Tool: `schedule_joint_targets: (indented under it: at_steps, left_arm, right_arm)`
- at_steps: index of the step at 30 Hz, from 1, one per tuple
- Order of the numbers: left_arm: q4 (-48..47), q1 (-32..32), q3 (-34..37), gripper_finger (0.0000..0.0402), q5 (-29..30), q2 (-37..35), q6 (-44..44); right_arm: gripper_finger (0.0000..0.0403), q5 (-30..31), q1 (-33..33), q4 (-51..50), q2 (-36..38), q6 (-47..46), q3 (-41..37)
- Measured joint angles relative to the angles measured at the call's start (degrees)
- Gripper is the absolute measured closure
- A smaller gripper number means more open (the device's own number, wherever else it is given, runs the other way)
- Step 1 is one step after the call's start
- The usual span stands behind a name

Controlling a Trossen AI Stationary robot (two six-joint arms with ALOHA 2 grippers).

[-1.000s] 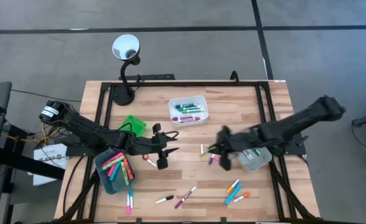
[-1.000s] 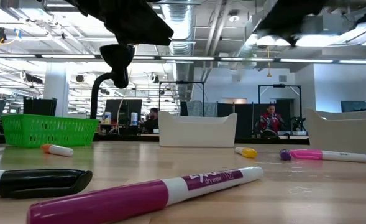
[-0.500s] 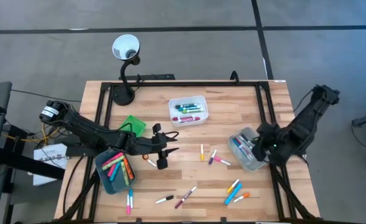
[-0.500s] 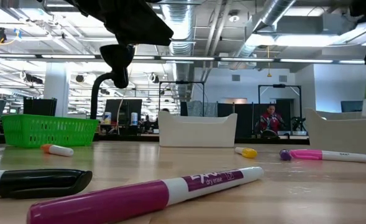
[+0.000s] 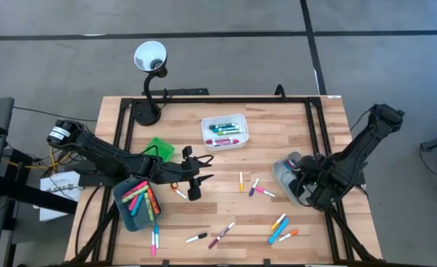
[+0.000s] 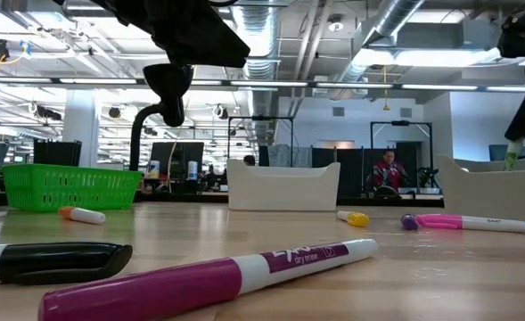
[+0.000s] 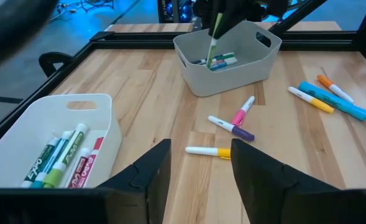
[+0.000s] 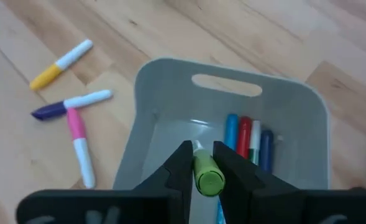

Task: Pick & Place Markers
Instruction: Put the small light green marker pen into the gray bin, then put the small orange highlighter pen into the green bin

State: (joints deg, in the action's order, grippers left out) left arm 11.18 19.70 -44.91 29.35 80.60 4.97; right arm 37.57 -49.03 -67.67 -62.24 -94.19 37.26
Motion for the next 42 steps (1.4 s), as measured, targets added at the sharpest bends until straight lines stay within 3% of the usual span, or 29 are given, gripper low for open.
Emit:
schedule_joint_targets:
  at_steps: [5, 8, 12, 16, 20, 24, 30, 33, 36, 42]
  left_arm:
    - [-0.02, 0.01, 0.03, 0.0239, -0.85, 0.0, 0.02]
    - [-0.04, 0.02, 0.03, 0.0239, -2.64, 0.0, 0.02]
    - [-1.01, 0.11, 0.03, 0.0239, -7.05, 0.0, 0.04]
    - [-7.91, 0.22, 0.05, 0.0239, -11.57, 0.02, 2.46]
    - [-21.68, 0.17, 0.07, 0.0239, -13.64, 0.04, 3.93]
    - [-32.99, 0.13, 0.07, 0.0239, -17.5, 0.04, 3.97]
    - [-35.7, 0.07, 1.96, 0.0239, -20.23, 1.14, 4.18]
    - [-35.71, 0.3, 2.87, 0.0239, -22.44, 1.57, 4.92]
    - [-35.56, 0.7, 3.87, 0.0239, -24.72, 1.66, 4.96]
    - [-35.66, 0.92, 7.34, 0.0239, -25.13, 1.66, 7.49]
  right_arm:
    - [0.0327, -1.69, 1.3, 3.03, -2.58, 1.26, 0.0]
    - [0.0309, -6.64, 2.66, 4.6, -2.76, 3.02, 0.0]
    - [0.0274, -8.95, 3.9, 7.75, -2.64, 7.37, 0.01]
    - [0.0242, -8.92, 5.44, 12.48, -2.62, 13.66, 2.05]
    - [0.022, -5.42, 6.92, 21.02, -2.6, 24.02, 5.44]
    - [0.0209, 0.99, 8.73, 35.32, -2.6, 40.92, 6.36]
    - [0.0209, 9.19, 13.59, 55.23, -6.19, 64.98, 6.4]
    - [0.0214, 10.26, 17.45, 62.92, -9.86, 73.08, 6.4]
    - [0.0219, 7.18, 21.42, 67.97, -13.87, 77.25, 6.41]
    - [0.0227, -8.2, 27.87, 70.32, -21.14, 78.18, 6.36]
